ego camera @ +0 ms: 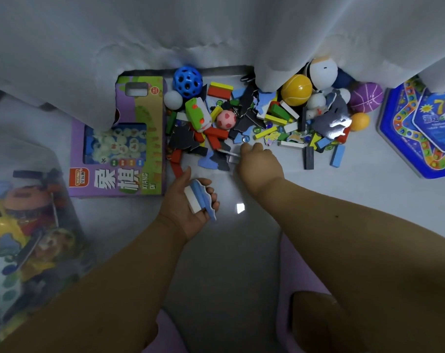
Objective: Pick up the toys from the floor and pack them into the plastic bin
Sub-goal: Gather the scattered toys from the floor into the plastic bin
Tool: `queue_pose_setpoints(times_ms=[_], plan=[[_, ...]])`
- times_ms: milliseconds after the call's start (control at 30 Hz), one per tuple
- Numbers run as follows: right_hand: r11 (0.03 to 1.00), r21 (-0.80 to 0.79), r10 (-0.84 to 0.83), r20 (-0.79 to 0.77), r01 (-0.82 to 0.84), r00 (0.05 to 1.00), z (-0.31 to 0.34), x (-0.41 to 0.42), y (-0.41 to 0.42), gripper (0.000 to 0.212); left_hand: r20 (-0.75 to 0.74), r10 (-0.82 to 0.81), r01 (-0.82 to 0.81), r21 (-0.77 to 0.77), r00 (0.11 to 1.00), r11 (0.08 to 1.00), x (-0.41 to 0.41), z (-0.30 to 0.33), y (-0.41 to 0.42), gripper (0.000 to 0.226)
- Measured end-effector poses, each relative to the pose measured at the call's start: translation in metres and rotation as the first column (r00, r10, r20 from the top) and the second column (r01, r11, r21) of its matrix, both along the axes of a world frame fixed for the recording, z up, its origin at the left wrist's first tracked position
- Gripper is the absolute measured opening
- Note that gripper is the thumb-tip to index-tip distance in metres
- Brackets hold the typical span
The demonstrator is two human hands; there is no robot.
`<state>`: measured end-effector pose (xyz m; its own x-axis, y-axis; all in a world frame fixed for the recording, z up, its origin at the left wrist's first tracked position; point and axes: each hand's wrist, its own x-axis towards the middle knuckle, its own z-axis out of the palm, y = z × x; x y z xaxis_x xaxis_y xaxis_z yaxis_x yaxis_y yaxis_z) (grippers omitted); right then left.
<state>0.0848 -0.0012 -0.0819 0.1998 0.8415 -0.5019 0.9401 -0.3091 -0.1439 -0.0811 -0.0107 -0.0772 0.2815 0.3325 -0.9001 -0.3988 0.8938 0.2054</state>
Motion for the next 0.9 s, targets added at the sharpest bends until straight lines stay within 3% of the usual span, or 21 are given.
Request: queue_pose_setpoints(times_ms=[133, 267, 400, 467, 533, 600, 667, 700, 767, 800, 900], plan=[[0.999, -0.037, -0.02, 0.004, 0.02, 1.0, 0.006, 0.014, -0.003, 0.047, -0.03, -0.006, 0.006, -0.007, 1.0, 1.0, 0.001, 0.003, 0.002, 0.047], [0.989, -0.029, -0.145, -0.09, 0.143, 0.985, 0.002, 0.028, -0.007, 0.034, -0.069, -0.055, 0.053, -0.022, 0.996, 0.998, 0.003, 0.009, 0.002, 0.039], [0.954, 0.113, -0.24, -0.26, 0.276, 0.935, 0.015, 0.026, -0.02, 0.02, -0.082, -0.066, 0.067, 0.012, 0.994, 0.998, 0.006, 0.011, 0.0, 0.033], [0.967, 0.195, -0.103, -0.287, 0.164, 0.952, 0.026, 0.005, -0.033, 0.022, -0.032, -0.042, 0.044, 0.067, 0.999, 0.997, 0.01, 0.014, 0.0, 0.036], [0.945, 0.319, 0.16, -0.245, -0.076, 0.956, 0.032, -0.023, -0.047, 0.03, 0.052, 0.001, -0.006, 0.096, 0.999, 0.995, 0.013, 0.016, 0.0, 0.053], [0.885, 0.436, 0.299, -0.261, -0.164, 0.918, 0.035, -0.04, -0.057, 0.038, 0.09, 0.023, -0.034, 0.115, 0.996, 0.993, 0.016, 0.015, -0.003, 0.025], [0.853, 0.522, 0.183, -0.296, -0.001, 0.938, 0.034, -0.038, -0.059, 0.032, -0.033, 0.026, -0.024, 0.083, 0.999, 0.996, 0.015, 0.011, -0.005, 0.018], [0.857, 0.497, 0.026, -0.306, 0.136, 0.952, 0.033, -0.03, -0.058, 0.027, -0.092, 0.035, -0.027, 0.08, 0.995, 0.996, 0.014, 0.01, -0.005, 0.02], [0.864, 0.319, -0.322, -0.244, 0.39, 0.915, 0.024, -0.01, -0.055, 0.027, -0.155, 0.014, 0.001, 0.093, 0.988, 0.996, 0.01, 0.009, -0.005, 0.024], [0.875, 0.2, -0.412, -0.174, 0.442, 0.894, 0.017, 0.0, -0.054, 0.033, -0.159, -0.008, 0.023, 0.094, 0.987, 0.995, 0.007, 0.009, -0.005, 0.024], [0.903, -0.035, -0.429, -0.124, 0.428, 0.895, -0.002, 0.013, -0.05, 0.041, -0.101, -0.028, 0.035, 0.075, 0.994, 0.997, 0.002, 0.01, -0.007, 0.023]])
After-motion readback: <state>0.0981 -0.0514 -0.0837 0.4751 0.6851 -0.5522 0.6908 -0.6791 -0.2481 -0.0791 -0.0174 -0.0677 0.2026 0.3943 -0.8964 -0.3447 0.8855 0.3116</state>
